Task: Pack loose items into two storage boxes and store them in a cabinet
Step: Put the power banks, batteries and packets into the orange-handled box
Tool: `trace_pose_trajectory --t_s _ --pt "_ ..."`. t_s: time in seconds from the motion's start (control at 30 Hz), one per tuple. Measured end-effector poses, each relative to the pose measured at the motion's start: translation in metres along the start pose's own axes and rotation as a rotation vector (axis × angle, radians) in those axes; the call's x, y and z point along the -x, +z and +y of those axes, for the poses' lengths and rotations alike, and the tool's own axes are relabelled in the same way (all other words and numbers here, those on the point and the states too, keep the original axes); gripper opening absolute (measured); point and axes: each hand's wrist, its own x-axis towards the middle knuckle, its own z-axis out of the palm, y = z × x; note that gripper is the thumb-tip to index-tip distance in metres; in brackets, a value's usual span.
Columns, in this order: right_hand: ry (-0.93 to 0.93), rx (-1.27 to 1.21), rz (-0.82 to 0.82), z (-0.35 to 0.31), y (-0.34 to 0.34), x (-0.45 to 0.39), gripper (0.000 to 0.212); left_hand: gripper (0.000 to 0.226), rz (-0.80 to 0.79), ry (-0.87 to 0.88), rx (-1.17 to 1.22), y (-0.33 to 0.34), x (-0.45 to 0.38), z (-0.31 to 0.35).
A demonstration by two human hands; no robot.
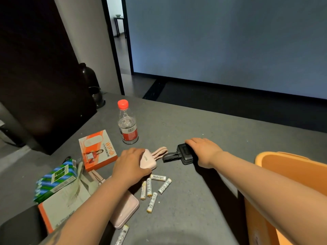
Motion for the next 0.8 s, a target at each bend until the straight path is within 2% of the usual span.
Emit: trace_pose_trajectory --t_s 0.1,0.27,0.47,0.6,0.73,0.8 --pt "0.063 0.037 -0.026 -0.005 -0.006 0.001 0.052 0.079 -0.031 0.0 0.018 0.004 -0.004 -0.004" --pt "0.219 -0.03 -0.062 -0.013 -0.003 0.009 0.064 0.08 0.063 -0.032 0.046 0.012 -0.006 -0.004" --pt "0.283 -0.131 -0.004 -0.009 -0.007 0.022 0.076 0.074 0.174 -0.015 0.198 0.009 -0.003 -0.005" --pt "0.366 -0.349 0.225 -0.012 -0.042 0.046 0.084 0.064 0.348 0.068 0.305 -0.023 0.004 0.022" --pt "0.391 -0.49 0.461 -0.011 -0.089 0.105 0.069 0.049 0.432 0.186 0.414 -0.059 0.024 0.074" --pt "0.422 -0.498 0.533 -0.005 -0.101 0.149 0.068 0.051 0.416 0.224 0.431 -0.065 0.041 0.101"
